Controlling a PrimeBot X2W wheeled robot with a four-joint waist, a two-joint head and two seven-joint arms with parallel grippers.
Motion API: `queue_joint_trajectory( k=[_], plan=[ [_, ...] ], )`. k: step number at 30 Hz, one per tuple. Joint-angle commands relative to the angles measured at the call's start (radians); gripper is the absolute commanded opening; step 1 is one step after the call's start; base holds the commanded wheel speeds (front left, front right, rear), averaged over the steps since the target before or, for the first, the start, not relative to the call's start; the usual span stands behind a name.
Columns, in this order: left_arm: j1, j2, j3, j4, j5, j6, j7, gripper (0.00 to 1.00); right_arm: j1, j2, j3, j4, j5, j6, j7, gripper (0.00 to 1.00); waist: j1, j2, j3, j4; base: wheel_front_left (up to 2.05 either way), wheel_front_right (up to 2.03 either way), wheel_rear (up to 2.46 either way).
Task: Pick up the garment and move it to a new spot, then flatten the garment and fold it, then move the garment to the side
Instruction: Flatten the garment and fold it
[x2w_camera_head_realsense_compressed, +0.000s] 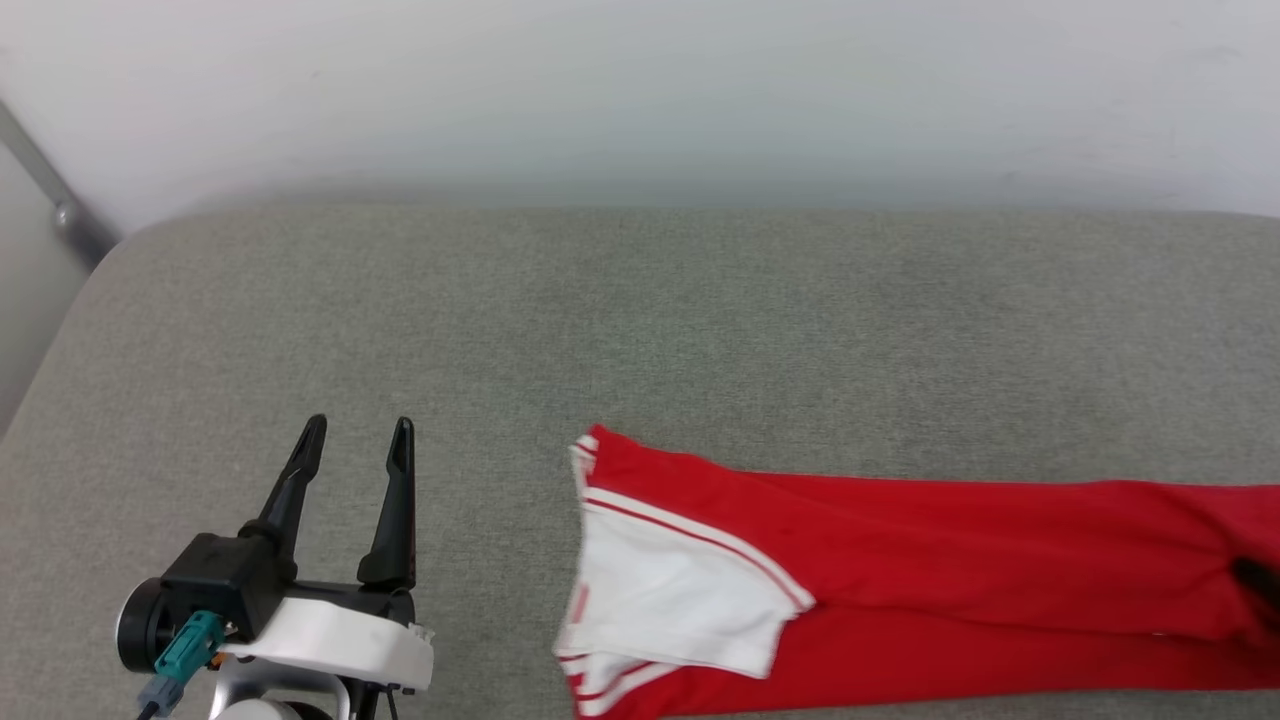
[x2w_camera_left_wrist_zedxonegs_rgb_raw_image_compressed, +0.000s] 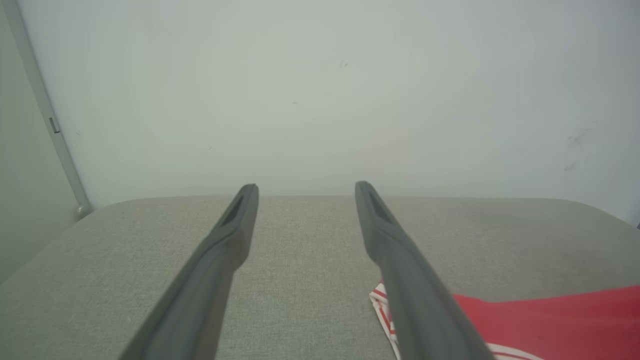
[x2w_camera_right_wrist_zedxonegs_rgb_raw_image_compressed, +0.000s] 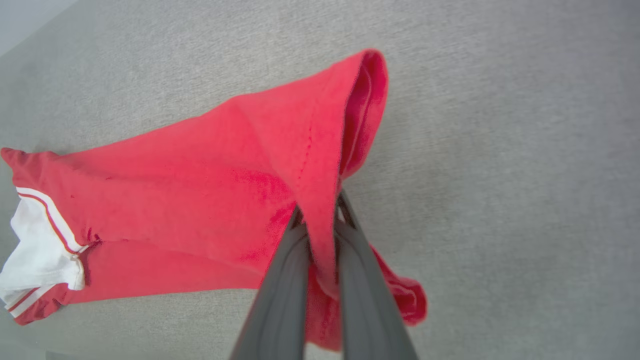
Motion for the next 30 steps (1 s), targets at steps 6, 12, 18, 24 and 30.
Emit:
queue_joint_trajectory(
  k=[6, 12, 18, 24, 30],
  plan=[
    [0.038, 0.013, 0.001, -0.003, 0.007, 0.018, 0.012, 1.0, 0.003, 0.004, -0.171, -0.023, -0.044, -0.001, 0.019, 0.0, -0.0001, 0.0, -0.024, -0.026, 0.0, 0.0, 0.0],
    [0.041, 0.025, -0.003, 0.004, 0.014, 0.027, 0.02, 1.0, -0.026, 0.122, -0.171, -0.044, 0.017, -0.001, 0.084, 0.0, -0.0001, 0.0, -0.03, -0.035, 0.0, 0.0, 0.0],
    [0.042, 0.029, -0.002, 0.005, 0.013, 0.031, 0.023, 1.0, -0.054, 0.22, -0.118, -0.03, 0.18, -0.001, 0.163, 0.0, -0.0001, 0.0, -0.028, -0.033, 0.0, 0.0, 0.0],
    [0.022, 0.021, -0.007, -0.001, 0.005, 0.031, 0.029, 1.0, -0.082, 0.243, 0.056, 0.069, 0.389, -0.001, 0.105, 0.0, -0.0001, 0.0, -0.01, -0.011, 0.0, 0.0, 0.0],
    [-0.013, 0.006, -0.025, 0.005, 0.011, 0.019, 0.027, 1.0, -0.133, 0.241, 0.321, 0.207, 0.577, -0.001, -0.06, 0.0, -0.0001, 0.0, 0.017, 0.031, 0.0, 0.0, 0.0]
  ],
)
